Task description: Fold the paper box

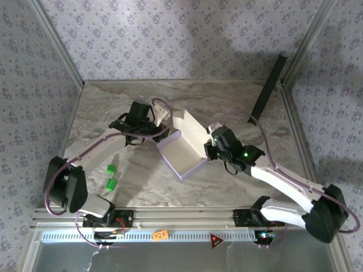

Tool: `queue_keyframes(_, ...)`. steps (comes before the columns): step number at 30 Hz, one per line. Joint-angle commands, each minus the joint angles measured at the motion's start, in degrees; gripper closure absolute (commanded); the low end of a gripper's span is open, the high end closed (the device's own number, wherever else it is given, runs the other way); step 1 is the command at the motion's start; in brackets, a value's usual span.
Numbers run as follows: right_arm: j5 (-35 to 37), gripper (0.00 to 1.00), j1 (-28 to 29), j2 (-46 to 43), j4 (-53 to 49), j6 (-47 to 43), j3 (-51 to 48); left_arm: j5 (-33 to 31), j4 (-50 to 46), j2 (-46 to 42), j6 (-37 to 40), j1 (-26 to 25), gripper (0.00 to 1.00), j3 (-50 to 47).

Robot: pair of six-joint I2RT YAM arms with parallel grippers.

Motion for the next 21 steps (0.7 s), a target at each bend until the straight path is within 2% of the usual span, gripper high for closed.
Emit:
queue_keyframes(1, -3.6, 0.88, -1.2, 4.0, 6.3, -7.8, 3.7, -6.4, -1.2, -3.9, -2.7, 2.1, 0.89, -2.4)
queue_keyframes(4, -13.6, 0.90, -3.0, 7.0, 7.7, -17.4, 6.2, -7.7, -0.4, -7.7, -5.3, 5.6, 0.69, -5.9)
queue_keyframes(7, -22.5, 0.91, -5.0, 8.7, 3.4, -24.6, 9.4, -6.6, 1.7, -12.2, -7.2, 9.8, 0.47, -9.7)
queue_keyframes(11, -33.9, 0.91, -8.4, 9.5, -3.9, -34.7, 12.6, -2.2, 4.9, -16.4, -6.1, 13.3, 0.30, -13.2)
queue_keyframes(14, -40.1, 0.91, -11.0, 10.4, -9.4, -42.1, 15.0, 1.4, 6.3, -17.5, -5.2, 13.6, 0.28, -13.8)
queue_keyframes(16, -42.3, 0.91, -12.1, 10.8, -10.8, -44.7, 15.7, 4.5, 7.2, -17.4, -5.3, 13.5, 0.30, -13.9)
queue_keyframes(18, -44.4, 0.91, -13.2, 11.7, -11.3, -46.0, 16.2, 7.5, 8.1, -17.6, -5.0, 13.4, 0.38, -13.9)
queue_keyframes(21, -46.2, 0.91, -14.9, 13.3, -11.8, -47.8, 17.5, 8.8, 7.7, -18.2, -4.1, 12.7, 0.56, -13.8)
